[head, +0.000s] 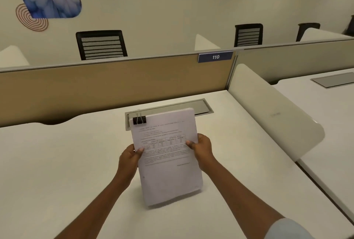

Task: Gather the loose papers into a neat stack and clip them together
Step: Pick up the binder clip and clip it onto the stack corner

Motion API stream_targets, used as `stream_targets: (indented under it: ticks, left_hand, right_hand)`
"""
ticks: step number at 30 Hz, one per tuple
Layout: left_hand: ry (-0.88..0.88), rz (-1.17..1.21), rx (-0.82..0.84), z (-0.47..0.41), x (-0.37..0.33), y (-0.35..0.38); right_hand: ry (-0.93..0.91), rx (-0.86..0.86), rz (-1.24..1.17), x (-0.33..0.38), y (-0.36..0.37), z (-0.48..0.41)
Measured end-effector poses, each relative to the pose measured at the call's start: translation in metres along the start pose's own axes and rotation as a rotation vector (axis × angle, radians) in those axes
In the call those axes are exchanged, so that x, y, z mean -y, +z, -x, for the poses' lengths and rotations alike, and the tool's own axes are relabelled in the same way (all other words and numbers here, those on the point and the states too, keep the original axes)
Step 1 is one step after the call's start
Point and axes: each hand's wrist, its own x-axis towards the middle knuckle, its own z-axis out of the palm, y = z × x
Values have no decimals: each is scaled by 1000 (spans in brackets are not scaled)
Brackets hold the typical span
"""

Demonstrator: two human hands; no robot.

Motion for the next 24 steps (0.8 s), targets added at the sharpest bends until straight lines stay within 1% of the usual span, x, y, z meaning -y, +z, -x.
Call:
stream_targets:
  ticks: [5, 11, 18, 24]
  left_hand:
    - [-14, -77, -18, -30, -11, 60]
    - [-125, -81, -59, -78, -23, 156]
    - [-221, -231, -24, -132, -9, 256]
    - [-252, -381, 17, -162, 20, 312]
  right_hand:
    - [-56, -101, 208, 21, -42, -45]
    - [-76, -175, 432, 31, -105, -123]
    - [29, -181, 515, 7, -173, -203]
    - [141, -173, 580, -24, -212, -247]
